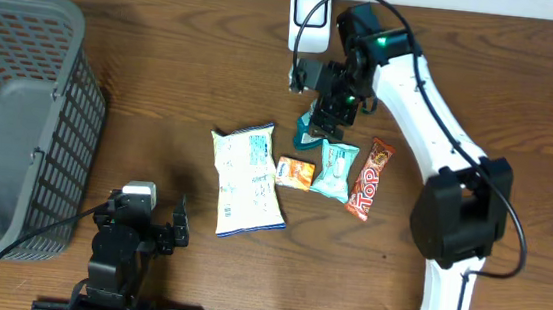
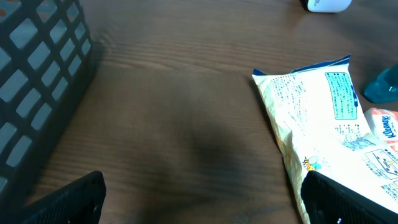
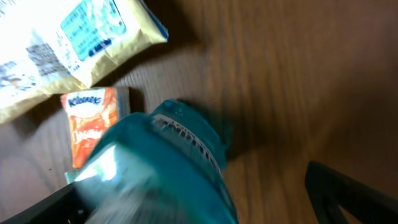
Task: Scan the item barcode
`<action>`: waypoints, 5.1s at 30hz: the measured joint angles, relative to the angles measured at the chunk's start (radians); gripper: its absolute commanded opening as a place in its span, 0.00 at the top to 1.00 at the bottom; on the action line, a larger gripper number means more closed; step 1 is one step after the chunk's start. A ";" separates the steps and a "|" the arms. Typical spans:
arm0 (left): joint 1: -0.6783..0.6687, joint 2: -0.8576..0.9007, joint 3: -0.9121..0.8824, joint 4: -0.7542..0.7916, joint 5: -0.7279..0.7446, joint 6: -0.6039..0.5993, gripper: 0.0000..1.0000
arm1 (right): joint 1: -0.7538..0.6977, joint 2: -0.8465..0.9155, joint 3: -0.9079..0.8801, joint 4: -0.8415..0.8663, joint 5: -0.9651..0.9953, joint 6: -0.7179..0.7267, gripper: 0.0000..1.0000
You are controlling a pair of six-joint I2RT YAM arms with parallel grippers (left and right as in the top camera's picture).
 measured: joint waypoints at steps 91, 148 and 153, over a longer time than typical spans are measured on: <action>0.000 0.000 0.000 0.000 0.000 0.000 0.01 | 0.189 -0.212 0.002 0.140 0.614 0.975 0.76; 0.000 0.000 0.000 0.000 0.000 0.000 0.01 | 0.280 0.565 0.328 1.585 1.424 -0.176 0.75; 0.000 0.000 0.000 0.000 0.000 0.000 0.01 | 0.233 0.544 0.328 1.541 1.509 -0.203 0.77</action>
